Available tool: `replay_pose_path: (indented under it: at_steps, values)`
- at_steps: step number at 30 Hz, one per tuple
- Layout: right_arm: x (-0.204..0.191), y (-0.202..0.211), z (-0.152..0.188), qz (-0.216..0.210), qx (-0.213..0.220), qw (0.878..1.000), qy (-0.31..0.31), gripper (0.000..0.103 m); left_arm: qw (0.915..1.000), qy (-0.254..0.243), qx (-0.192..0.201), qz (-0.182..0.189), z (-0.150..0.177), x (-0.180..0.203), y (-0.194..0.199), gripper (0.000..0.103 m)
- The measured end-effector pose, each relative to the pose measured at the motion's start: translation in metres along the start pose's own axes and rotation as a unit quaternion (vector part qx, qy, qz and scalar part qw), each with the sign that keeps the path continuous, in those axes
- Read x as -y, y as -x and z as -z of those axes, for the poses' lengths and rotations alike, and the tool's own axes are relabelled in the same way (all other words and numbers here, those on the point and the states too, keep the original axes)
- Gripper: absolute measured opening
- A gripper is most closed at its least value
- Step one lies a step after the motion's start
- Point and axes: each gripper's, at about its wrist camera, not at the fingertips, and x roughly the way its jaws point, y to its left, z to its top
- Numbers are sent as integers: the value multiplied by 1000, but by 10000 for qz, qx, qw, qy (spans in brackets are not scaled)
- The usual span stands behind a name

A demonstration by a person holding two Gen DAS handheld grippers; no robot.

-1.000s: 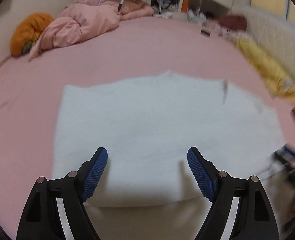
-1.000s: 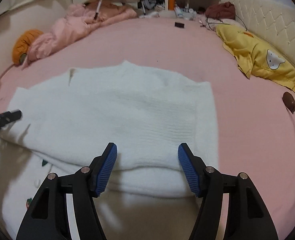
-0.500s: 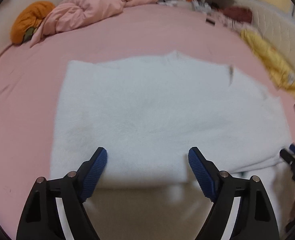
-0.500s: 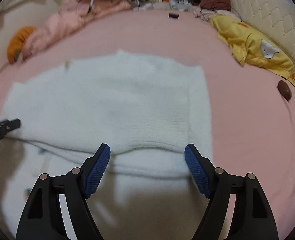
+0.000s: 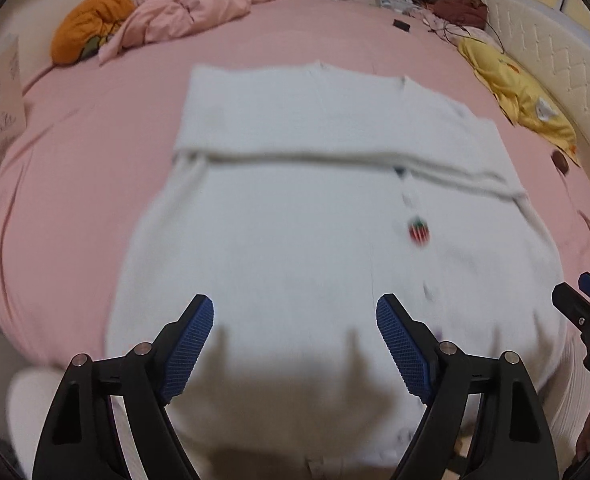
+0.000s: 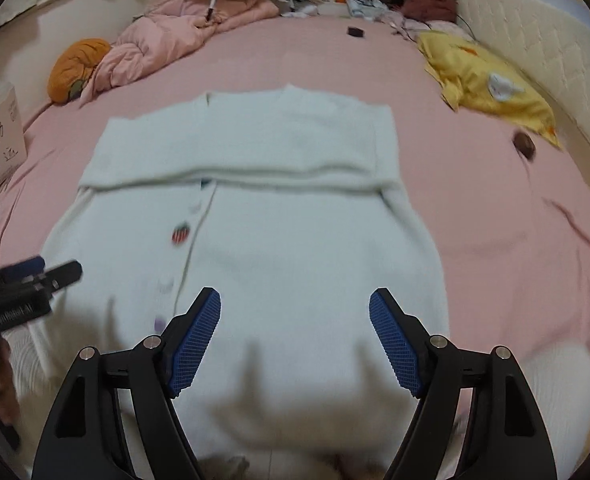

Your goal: Fold clothes

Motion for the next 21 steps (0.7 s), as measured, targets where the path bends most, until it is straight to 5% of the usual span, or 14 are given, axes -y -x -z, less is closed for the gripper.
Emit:
replay_pose_path:
  at_steps: [4, 9, 21]
  values:
    - [1, 9, 25, -34, -127, 9999, 3, 77, 9997, -33, -224, 60, 36, 4, -7, 84]
    - [-3, 18, 43, -208, -233, 9995, 70, 77, 9997, -71, 37, 247, 41, 5, 13, 84]
    - [-2, 30, 42, -237, -101, 9996, 76, 77, 9993, 149, -32, 346, 44, -3, 14, 84]
